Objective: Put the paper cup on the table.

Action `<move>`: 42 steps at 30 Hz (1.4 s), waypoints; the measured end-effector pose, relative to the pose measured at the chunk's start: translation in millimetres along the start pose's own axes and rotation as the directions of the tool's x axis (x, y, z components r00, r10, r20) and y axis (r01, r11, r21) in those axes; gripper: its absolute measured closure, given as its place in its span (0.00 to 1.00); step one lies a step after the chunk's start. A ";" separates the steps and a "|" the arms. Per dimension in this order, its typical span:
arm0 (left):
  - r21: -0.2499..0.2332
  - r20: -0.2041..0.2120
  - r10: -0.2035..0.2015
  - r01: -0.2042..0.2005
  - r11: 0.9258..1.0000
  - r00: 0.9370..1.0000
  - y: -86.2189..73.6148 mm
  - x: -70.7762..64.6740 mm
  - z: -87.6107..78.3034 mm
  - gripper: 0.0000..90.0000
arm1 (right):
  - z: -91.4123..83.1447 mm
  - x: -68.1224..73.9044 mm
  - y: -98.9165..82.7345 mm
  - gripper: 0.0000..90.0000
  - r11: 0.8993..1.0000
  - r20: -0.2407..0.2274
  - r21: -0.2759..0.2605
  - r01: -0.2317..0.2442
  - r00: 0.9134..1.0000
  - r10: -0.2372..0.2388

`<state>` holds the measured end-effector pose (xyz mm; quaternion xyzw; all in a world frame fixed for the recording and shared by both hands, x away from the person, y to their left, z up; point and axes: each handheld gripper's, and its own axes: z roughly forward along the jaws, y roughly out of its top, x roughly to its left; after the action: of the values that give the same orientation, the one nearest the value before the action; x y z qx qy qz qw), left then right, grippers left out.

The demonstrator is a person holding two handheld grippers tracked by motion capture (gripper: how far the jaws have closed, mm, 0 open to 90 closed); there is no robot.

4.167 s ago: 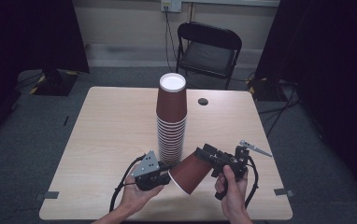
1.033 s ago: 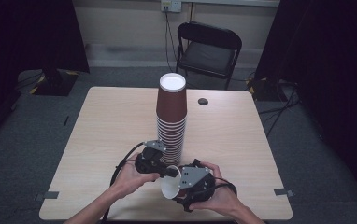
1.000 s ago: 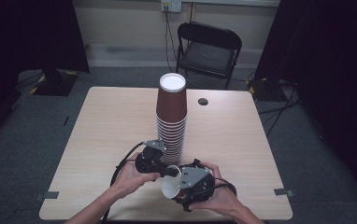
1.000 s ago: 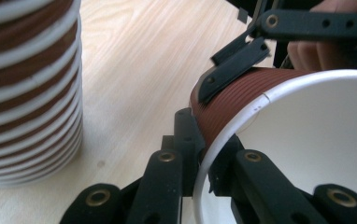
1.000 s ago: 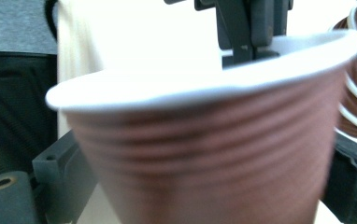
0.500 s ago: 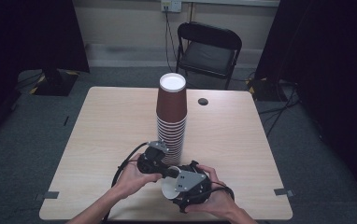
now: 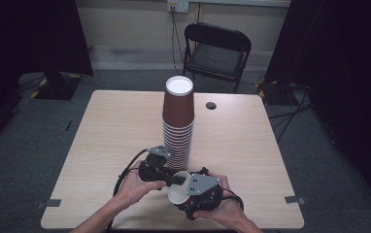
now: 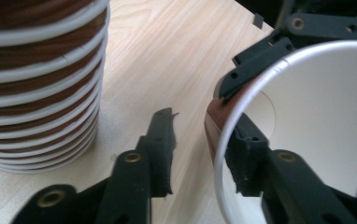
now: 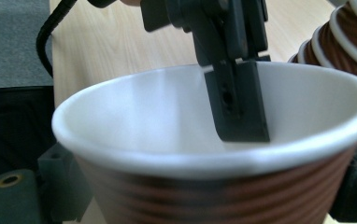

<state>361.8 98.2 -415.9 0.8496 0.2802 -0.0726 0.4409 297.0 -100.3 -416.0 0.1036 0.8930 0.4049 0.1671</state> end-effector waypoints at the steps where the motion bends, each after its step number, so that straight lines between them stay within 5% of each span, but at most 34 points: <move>1: -0.013 -0.006 0.011 -0.012 1.000 1.000 -0.9 -0.5 -0.8 0.72 | -0.1 -0.5 -1.0 0.11 1.000 -0.006 0.003 -0.008 1.000 0.008; 6: -0.068 -0.074 0.058 -0.063 0.996 0.996 -5.0 -5.8 -5.6 0.60 | 0.9 -2.6 -6.7 0.11 0.999 0.003 0.003 -0.046 0.999 0.046; 13: -0.111 -0.186 0.100 -0.122 0.986 0.977 -12.2 -5.2 -14.5 0.50 | 0.6 -7.9 -14.9 0.11 0.994 0.023 -0.013 -0.107 0.994 0.108; 15: -0.149 -0.213 0.084 -0.117 0.982 0.974 -13.8 -3.7 -17.3 0.44 | 0.4 -10.4 -17.9 0.11 0.992 0.025 -0.017 -0.128 0.991 0.128; 24: -0.173 -0.278 0.026 -0.077 0.982 0.960 -20.8 6.8 -29.3 0.30 | -3.7 -20.0 -24.8 0.11 0.979 0.054 -0.054 -0.198 0.978 0.201; 27: -0.172 -0.322 0.025 -0.084 0.981 0.946 -24.8 8.2 -30.5 0.21 | -4.8 -24.1 -26.9 0.11 0.973 0.059 -0.066 -0.223 0.972 0.227; 36: -0.164 -0.381 0.038 -0.108 0.981 0.924 -36.7 15.7 -34.6 0.21 | -7.5 -40.1 -36.4 0.11 0.947 0.070 -0.095 -0.306 0.947 0.313; 42: -0.190 -0.390 0.004 -0.084 0.978 0.921 -47.7 19.9 -39.8 0.18 | -11.7 -53.1 -43.5 0.11 0.928 0.090 -0.125 -0.351 0.927 0.363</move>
<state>347.7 159.5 -433.2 0.8038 0.3483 0.1356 0.4628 339.4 -153.6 -430.4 0.2780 0.8254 0.4692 0.1455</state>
